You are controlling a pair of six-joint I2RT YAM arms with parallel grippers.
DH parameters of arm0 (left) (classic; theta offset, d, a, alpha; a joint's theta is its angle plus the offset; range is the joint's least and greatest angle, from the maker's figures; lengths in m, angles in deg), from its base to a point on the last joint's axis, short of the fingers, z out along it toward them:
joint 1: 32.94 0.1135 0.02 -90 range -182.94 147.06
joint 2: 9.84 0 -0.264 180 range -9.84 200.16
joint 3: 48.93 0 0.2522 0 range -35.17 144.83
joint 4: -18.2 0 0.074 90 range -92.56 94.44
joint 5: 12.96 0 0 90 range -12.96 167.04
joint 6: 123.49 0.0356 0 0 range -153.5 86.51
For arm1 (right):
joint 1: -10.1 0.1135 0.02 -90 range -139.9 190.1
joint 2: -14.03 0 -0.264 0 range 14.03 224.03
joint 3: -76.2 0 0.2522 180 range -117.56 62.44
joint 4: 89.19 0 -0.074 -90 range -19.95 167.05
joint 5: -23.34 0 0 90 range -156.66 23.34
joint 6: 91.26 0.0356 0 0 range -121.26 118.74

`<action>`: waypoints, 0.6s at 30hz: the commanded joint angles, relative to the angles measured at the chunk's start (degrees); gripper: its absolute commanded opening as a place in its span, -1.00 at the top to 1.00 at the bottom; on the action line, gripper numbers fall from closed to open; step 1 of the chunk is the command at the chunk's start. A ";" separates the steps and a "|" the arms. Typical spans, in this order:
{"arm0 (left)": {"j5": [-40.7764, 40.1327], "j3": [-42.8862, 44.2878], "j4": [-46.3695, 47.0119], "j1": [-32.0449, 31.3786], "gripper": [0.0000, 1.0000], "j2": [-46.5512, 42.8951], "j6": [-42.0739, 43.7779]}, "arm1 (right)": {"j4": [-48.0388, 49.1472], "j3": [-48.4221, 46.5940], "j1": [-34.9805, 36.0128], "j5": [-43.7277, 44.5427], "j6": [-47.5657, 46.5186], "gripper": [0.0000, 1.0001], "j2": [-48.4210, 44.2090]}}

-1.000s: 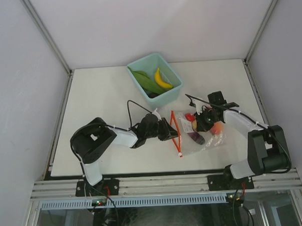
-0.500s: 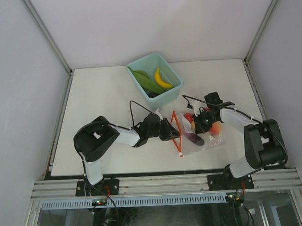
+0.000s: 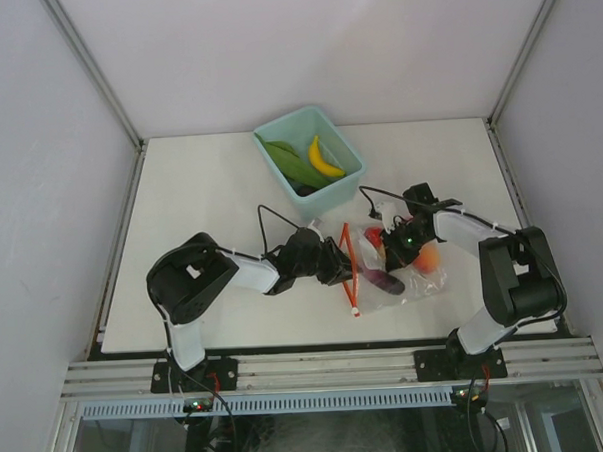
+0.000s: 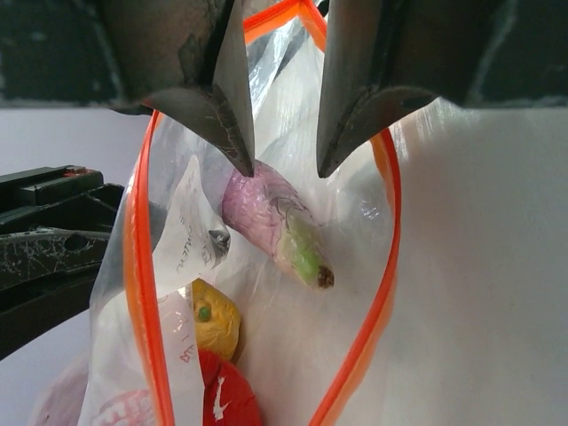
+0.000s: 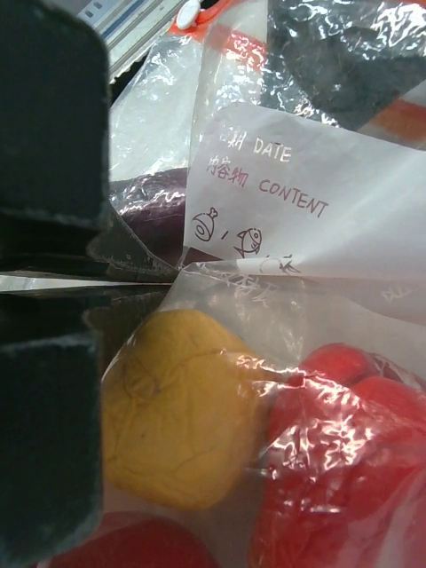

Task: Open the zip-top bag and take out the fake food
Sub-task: Pick up the fake vegetable from the zipper food storage bag.

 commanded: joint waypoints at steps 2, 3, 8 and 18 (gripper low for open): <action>-2.23 1.78 0.12 -0.25 0.19 -0.10 -3.75 | -0.71 -2.33 0.67 -2.51 0.25 0.97 0.65; -2.55 1.79 0.15 -0.30 0.18 -0.18 -4.50 | -0.71 -2.37 0.78 -2.76 0.39 0.97 0.78; -5.69 2.95 -4.53 -1.13 0.17 -1.04 -9.13 | -1.05 -3.09 1.16 -3.23 0.76 0.97 1.60; -12.41 9.58 -19.28 -4.32 0.10 -2.30 -21.96 | -1.15 -3.58 1.24 -3.94 1.25 0.97 2.05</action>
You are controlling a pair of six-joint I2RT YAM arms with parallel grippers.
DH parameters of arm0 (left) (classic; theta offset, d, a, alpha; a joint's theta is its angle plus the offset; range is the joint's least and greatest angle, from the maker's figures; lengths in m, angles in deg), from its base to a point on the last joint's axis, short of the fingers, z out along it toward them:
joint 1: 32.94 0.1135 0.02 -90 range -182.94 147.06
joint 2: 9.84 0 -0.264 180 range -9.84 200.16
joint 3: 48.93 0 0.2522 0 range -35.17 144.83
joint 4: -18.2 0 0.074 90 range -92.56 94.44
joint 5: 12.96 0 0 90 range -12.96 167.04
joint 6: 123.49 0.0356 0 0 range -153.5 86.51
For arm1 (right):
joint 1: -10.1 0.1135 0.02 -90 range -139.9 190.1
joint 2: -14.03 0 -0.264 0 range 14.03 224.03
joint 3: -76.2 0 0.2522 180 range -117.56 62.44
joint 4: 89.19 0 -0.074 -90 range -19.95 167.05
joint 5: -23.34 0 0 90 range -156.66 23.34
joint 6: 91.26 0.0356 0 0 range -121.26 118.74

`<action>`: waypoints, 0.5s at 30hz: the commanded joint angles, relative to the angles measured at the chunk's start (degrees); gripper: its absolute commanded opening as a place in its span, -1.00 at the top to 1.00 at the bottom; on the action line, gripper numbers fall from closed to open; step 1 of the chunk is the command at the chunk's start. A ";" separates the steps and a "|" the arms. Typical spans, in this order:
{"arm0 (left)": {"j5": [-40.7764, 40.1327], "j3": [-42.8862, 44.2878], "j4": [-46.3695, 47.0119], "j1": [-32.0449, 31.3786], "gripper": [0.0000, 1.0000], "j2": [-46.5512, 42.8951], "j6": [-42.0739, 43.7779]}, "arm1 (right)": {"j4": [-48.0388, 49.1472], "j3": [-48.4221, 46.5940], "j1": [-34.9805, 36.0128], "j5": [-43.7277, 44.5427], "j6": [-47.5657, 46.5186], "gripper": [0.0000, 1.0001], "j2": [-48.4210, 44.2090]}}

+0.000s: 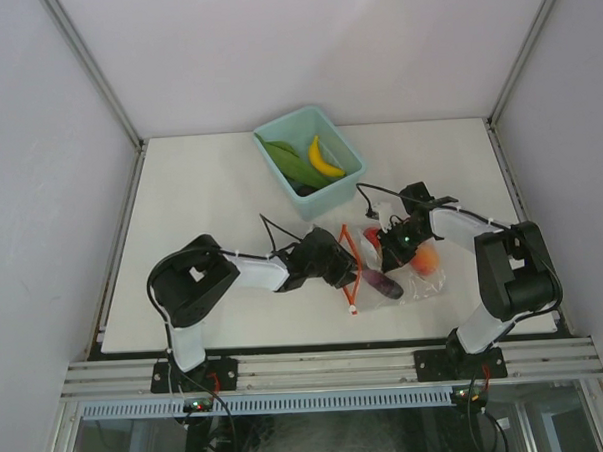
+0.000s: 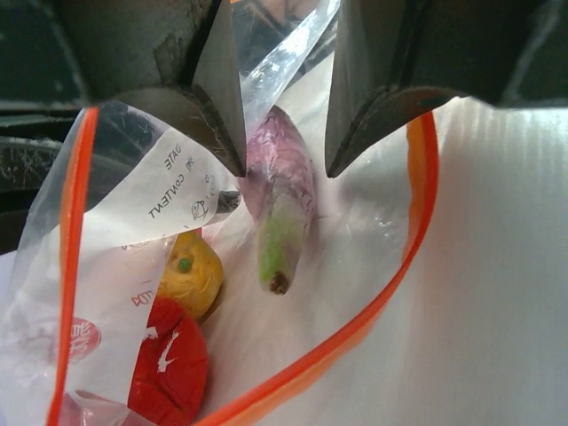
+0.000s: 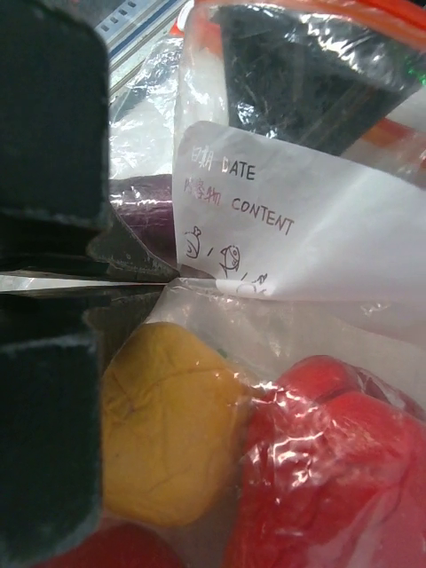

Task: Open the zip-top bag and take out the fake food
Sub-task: Pick up the fake vegetable from the zipper food storage bag.

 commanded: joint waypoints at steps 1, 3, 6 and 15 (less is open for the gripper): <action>-4.63 4.98 -8.48 -1.31 0.10 -2.42 -9.00 | 0.07 -1.96 0.52 -1.57 0.57 0.97 -0.20; -6.76 6.17 -11.61 -1.85 0.10 -2.84 -10.91 | 0.08 -1.94 0.52 -1.63 0.54 0.97 -0.29; -9.69 8.93 -16.89 -2.43 0.07 -2.98 -12.22 | 0.07 -1.96 0.52 -1.77 0.55 0.97 -0.22; -9.74 17.82 -30.48 -3.56 0.06 1.02 -16.48 | 0.07 -1.96 0.78 -2.22 0.67 0.97 0.04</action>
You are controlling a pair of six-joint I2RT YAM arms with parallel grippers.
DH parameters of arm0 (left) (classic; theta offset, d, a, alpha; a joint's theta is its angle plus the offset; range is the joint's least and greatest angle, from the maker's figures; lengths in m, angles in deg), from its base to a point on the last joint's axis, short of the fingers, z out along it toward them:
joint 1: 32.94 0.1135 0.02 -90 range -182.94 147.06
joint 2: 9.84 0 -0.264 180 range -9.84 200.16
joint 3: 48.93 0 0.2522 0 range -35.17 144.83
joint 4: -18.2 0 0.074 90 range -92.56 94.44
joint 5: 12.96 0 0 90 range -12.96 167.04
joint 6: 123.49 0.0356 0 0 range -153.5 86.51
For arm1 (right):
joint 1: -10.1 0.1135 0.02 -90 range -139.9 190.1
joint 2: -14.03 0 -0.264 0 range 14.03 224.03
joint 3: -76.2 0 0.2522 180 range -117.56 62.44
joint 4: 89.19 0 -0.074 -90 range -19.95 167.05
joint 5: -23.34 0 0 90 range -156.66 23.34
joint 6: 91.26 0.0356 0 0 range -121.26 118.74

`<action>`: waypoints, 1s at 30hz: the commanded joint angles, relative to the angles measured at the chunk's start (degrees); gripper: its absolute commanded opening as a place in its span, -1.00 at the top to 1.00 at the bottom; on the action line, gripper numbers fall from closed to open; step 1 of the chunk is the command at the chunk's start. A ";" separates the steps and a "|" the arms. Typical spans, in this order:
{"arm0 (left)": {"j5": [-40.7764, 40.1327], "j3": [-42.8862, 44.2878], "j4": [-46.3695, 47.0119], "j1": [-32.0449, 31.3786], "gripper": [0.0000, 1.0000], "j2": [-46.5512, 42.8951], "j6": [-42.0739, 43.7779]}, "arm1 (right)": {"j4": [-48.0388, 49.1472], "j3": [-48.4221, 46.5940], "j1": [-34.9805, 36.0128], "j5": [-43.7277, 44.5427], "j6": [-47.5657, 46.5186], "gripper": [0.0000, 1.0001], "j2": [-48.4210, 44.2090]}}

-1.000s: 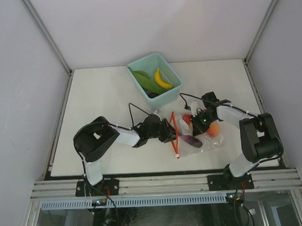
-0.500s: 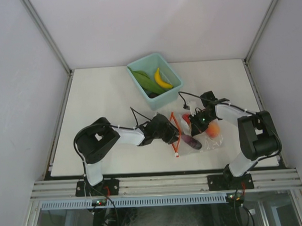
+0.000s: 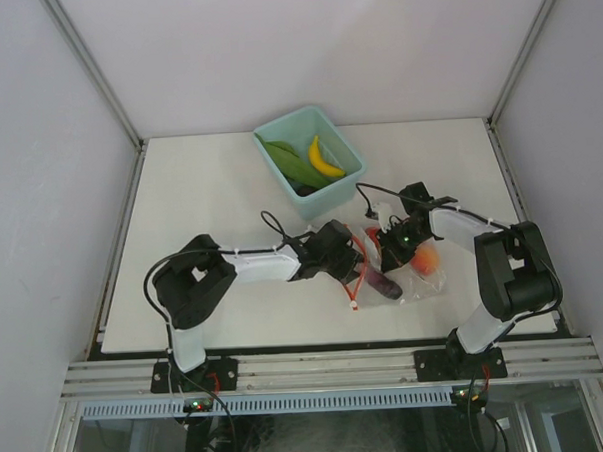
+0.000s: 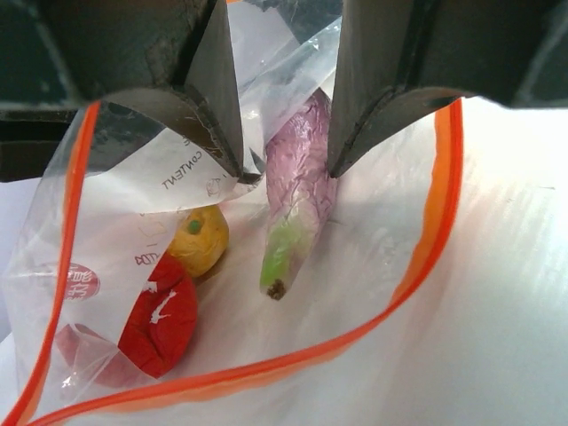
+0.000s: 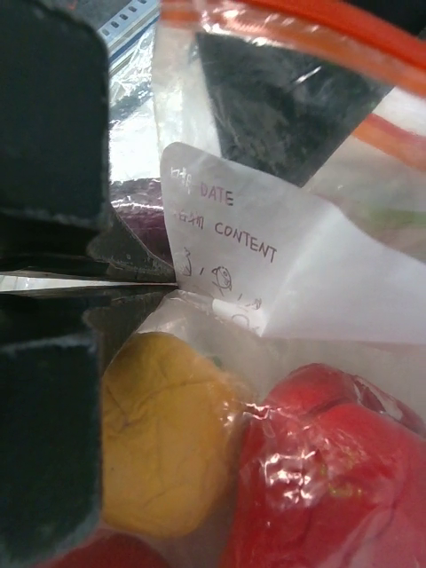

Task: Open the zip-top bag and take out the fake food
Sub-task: Pick up the fake vegetable from the zipper food storage bag.

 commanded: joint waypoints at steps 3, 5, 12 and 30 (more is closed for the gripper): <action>-0.72 8.51 -10.87 -1.18 0.06 2.38 -3.64 | 0.18 -1.97 0.84 -1.90 0.37 0.97 0.19; -0.16 9.19 -10.99 -1.38 0.06 3.15 -4.42 | 0.03 -2.14 0.83 -2.01 0.35 0.97 0.32; 0.10 9.76 -10.56 -1.71 0.05 4.24 -5.04 | -0.19 -2.36 0.88 -2.19 0.42 0.97 0.53; -4.85 9.73 -12.43 -1.83 0.64 2.14 -0.33 | -0.98 -2.81 -0.34 -4.20 0.40 0.86 -0.79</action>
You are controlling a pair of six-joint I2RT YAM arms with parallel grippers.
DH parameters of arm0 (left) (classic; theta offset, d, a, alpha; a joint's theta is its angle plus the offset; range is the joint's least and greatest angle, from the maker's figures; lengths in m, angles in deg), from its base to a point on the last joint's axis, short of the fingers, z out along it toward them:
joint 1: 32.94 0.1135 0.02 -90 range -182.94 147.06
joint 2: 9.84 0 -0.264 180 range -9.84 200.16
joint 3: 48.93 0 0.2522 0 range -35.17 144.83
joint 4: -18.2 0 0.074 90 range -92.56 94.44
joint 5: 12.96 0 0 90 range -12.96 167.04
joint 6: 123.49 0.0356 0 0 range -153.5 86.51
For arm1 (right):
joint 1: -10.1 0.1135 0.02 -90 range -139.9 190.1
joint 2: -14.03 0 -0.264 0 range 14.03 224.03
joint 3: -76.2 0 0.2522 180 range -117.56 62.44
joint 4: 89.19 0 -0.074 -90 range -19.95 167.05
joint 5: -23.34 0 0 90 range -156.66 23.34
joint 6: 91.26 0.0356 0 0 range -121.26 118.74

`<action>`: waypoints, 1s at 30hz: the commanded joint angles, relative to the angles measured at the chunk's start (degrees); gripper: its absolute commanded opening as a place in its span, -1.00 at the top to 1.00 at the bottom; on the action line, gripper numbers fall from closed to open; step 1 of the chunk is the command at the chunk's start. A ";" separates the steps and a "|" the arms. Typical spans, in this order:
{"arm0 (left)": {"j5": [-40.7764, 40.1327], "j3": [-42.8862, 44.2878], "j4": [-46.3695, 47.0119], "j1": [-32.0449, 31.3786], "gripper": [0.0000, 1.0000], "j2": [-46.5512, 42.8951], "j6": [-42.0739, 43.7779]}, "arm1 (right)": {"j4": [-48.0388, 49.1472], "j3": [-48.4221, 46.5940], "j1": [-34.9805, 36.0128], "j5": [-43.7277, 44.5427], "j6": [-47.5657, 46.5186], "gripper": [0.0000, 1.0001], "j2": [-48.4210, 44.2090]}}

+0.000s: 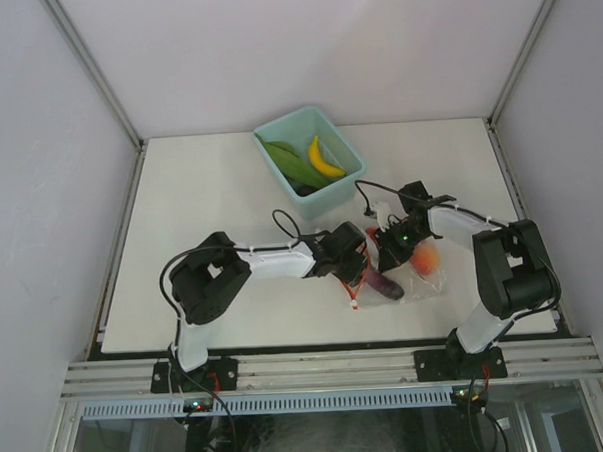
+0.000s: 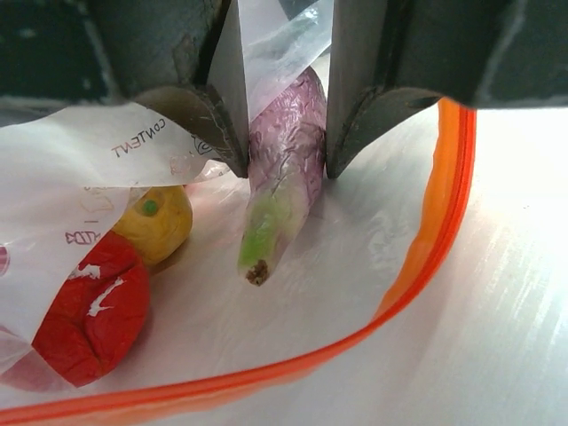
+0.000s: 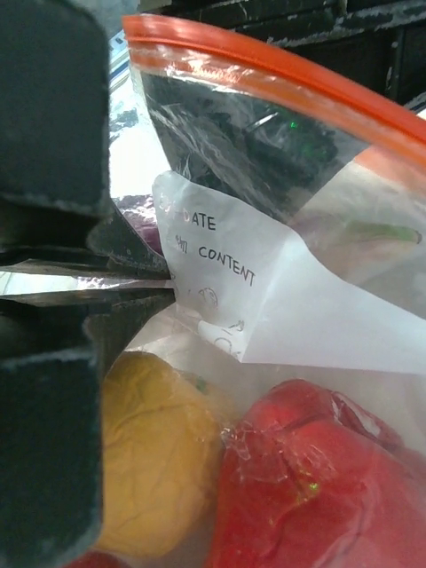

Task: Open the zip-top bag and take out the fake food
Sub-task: Pick up the fake vegetable from the zipper food storage bag.

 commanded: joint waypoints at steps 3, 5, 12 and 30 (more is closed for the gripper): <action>-7.54 -1.55 -1.56 0.58 0.73 -7.18 4.50 | -0.46 -1.83 -2.02 -2.35 0.23 0.75 -2.30; -9.49 -3.19 -1.35 0.91 0.76 -9.66 5.67 | -0.45 -1.83 -3.01 -1.97 0.50 0.70 -2.39; -15.19 -7.91 -1.82 1.26 0.83 -16.38 8.49 | -0.11 -1.83 -4.61 0.30 0.81 0.69 -2.41; -33.72 -13.67 -0.64 1.73 0.99 -26.31 22.20 | -1.15 -1.83 -6.10 -8.63 -0.90 0.63 -8.11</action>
